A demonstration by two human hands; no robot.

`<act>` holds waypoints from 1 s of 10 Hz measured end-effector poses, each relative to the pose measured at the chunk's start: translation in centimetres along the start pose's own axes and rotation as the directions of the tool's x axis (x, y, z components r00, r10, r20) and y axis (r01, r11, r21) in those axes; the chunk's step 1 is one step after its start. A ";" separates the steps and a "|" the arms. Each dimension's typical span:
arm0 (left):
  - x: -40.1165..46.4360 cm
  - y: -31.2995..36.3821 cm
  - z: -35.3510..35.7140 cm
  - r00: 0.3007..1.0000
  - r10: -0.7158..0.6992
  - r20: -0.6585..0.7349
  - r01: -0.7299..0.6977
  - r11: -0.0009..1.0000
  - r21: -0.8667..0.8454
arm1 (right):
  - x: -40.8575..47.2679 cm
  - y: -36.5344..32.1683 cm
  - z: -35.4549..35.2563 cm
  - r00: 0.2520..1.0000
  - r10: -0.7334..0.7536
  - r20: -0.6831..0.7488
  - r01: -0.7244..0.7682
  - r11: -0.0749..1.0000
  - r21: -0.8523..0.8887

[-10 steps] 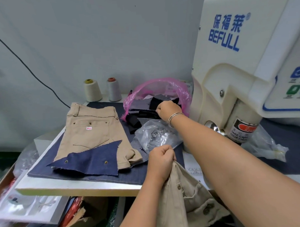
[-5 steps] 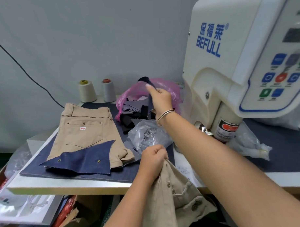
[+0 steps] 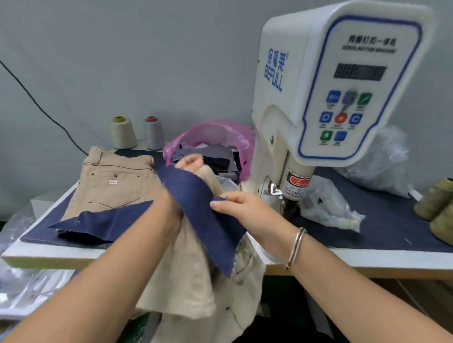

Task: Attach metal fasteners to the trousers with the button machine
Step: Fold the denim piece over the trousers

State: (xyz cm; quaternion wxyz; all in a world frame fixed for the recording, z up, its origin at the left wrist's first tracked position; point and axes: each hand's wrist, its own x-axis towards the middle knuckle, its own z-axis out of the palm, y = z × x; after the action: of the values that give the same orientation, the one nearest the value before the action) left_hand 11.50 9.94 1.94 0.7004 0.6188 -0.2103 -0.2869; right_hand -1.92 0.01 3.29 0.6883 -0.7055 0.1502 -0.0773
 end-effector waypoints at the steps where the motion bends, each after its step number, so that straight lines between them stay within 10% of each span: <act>1: -1.2 5.1 0.3 0.969 0.195 0.153 -0.158 0.961 -0.226 | 0.1 -1.9 0.3 0.996 -0.089 -0.001 0.087 0.976 0.201; 3: -2.6 2.9 -4.8 0.979 0.190 0.074 -0.177 0.973 -0.151 | 3.9 -6.8 1.9 0.921 0.039 -0.387 0.082 0.953 0.293; 5: -5.3 -0.7 -9.1 0.997 -0.068 -0.034 0.073 0.980 0.186 | 7.6 -6.5 2.7 0.900 0.254 -0.354 -0.091 0.904 0.417; 6: -5.1 -0.8 -7.6 0.990 0.107 0.093 -0.139 0.858 0.494 | 8.1 -5.5 3.3 0.882 0.290 -0.372 -0.086 0.874 0.478; 8: -3.0 4.2 -7.7 0.797 0.321 -0.512 -0.221 0.943 0.247 | 7.4 -3.1 2.4 0.859 0.158 -0.487 0.077 0.901 0.427; 9: -2.3 10.7 -8.0 0.656 0.563 -0.503 -0.357 0.818 0.450 | 6.2 -3.3 2.0 0.850 0.047 -0.524 0.214 0.879 0.425; 10: -2.2 15.6 -5.9 0.683 0.716 -0.142 -0.519 0.613 0.595 | 5.1 -4.3 1.9 0.873 -0.004 -0.487 0.252 0.859 0.445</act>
State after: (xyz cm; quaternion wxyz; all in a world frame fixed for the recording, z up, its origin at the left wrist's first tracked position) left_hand 15.85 16.89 16.58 0.5921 0.7081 -0.3474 0.1652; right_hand 3.97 0.18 7.02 0.7816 -0.4736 0.2384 -0.3286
